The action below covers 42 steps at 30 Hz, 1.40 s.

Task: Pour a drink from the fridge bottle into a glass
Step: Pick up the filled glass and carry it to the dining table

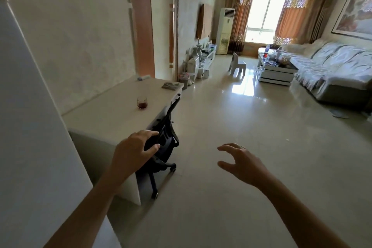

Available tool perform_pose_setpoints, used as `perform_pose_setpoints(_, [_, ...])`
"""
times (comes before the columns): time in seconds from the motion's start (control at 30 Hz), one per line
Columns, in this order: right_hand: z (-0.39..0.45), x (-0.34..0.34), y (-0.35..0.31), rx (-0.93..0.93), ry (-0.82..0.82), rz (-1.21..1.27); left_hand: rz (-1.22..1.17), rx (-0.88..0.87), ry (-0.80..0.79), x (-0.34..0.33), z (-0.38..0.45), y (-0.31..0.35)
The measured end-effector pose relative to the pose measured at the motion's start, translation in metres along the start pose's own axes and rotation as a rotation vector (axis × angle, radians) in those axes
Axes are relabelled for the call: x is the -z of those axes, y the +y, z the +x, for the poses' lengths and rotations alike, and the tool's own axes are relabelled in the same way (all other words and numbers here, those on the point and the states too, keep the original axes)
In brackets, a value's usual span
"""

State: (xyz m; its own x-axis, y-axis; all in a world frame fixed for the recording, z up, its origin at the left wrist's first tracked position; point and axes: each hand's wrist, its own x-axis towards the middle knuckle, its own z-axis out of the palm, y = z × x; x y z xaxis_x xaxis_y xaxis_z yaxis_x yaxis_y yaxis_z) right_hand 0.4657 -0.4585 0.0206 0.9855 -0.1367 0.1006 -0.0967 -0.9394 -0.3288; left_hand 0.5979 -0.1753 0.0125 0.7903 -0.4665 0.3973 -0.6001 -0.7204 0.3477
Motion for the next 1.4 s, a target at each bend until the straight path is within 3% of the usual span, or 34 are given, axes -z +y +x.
perform_pose_setpoints(0.33, [0.193, 0.002, 0.086, 0.038, -0.036, -0.044, 0.028, 0.208, -0.082, -0.098, 0.155, -0.059])
perform_pose_setpoints(0.53, [0.297, 0.011, 0.135, 0.039, -0.022, -0.036, 0.075, 0.216, -0.135, -0.141, 0.246, -0.073])
perform_pose_setpoints(0.83, [0.531, -0.015, 0.159, 0.294, -0.102, -0.034, 0.236, 0.359, -0.044, -0.183, 0.374, -0.132])
perform_pose_setpoints(1.07, [0.696, -0.061, 0.127, 0.547, -0.258, -0.068, 0.306, 0.634, 0.005, -0.184, 0.404, -0.189])
perform_pose_setpoints(1.27, [0.797, -0.143, 0.033, 0.802, -0.462, -0.077, 0.271, 0.984, 0.114, -0.192, 0.367, -0.243])
perform_pose_setpoints(1.4, [0.843, -0.203, -0.021, 0.877, -0.528, -0.126, 0.232, 1.128, 0.160, -0.209, 0.379, -0.278])
